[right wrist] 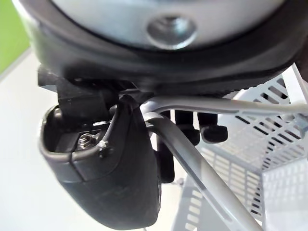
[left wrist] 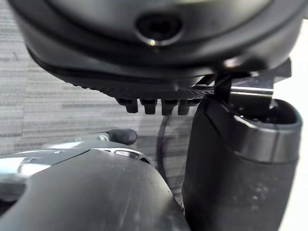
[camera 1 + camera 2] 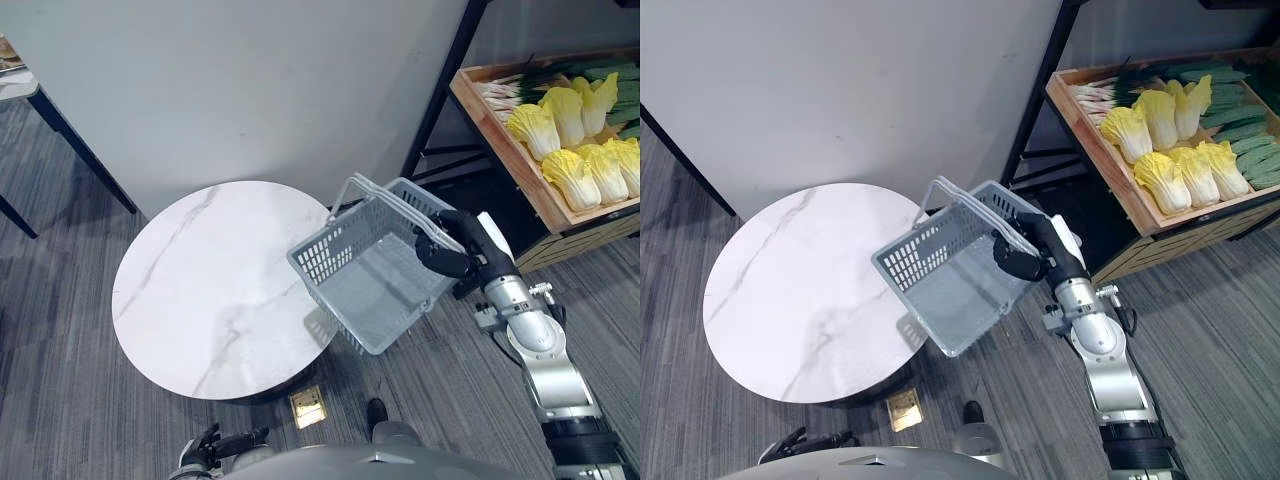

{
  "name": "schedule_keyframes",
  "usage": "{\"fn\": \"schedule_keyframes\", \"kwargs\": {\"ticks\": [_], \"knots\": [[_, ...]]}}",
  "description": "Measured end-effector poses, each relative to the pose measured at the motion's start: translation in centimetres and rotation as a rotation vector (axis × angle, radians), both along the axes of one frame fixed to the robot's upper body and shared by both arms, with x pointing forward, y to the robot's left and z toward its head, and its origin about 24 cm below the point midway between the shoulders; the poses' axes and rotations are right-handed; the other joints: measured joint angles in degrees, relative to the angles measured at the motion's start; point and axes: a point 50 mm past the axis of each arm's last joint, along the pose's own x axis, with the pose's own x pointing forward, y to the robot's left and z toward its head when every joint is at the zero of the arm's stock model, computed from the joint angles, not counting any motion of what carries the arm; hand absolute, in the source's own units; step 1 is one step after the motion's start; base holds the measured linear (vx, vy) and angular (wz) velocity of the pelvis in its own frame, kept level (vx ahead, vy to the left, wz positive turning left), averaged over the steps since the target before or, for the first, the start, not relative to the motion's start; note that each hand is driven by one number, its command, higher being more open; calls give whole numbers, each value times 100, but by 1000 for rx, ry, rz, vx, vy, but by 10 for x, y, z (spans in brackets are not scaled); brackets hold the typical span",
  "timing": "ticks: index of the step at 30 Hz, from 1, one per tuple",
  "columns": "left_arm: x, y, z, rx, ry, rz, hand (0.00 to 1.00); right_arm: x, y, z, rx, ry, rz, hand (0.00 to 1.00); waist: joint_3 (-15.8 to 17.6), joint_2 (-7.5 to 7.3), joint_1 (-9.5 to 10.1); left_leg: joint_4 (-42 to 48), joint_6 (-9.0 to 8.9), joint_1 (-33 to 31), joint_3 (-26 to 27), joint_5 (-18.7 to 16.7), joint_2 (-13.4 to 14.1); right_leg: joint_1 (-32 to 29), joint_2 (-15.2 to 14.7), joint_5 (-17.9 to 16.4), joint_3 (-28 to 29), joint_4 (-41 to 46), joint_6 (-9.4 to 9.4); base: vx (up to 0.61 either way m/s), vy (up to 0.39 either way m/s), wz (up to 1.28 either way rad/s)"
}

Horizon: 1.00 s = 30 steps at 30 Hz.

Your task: Pick vegetable in the basket

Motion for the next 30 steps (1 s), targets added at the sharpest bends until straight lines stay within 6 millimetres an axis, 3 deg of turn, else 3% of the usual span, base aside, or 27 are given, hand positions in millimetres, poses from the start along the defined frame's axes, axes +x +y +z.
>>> {"fn": "schedule_keyframes", "kwargs": {"ticks": [13, 30], "knots": [[-6, -5, -3, -10, 41, -11, 100, -35, -11, -34, 109, 54, -248, 0, -227, 116, -46, 24, -38, 78, 61, -29, 47, 49, 46, -14, 38, 1, -15, -2, -3, -2], [-6, -8, -3, -10, 49, -46, 100, -47, -10, -46, 140, 83, -325, 0, -318, 177, 4, 62, -38, 96, 21, -29, 55, 110, 45, -18, 13, 1, -17, -4, -1, 1]]}}
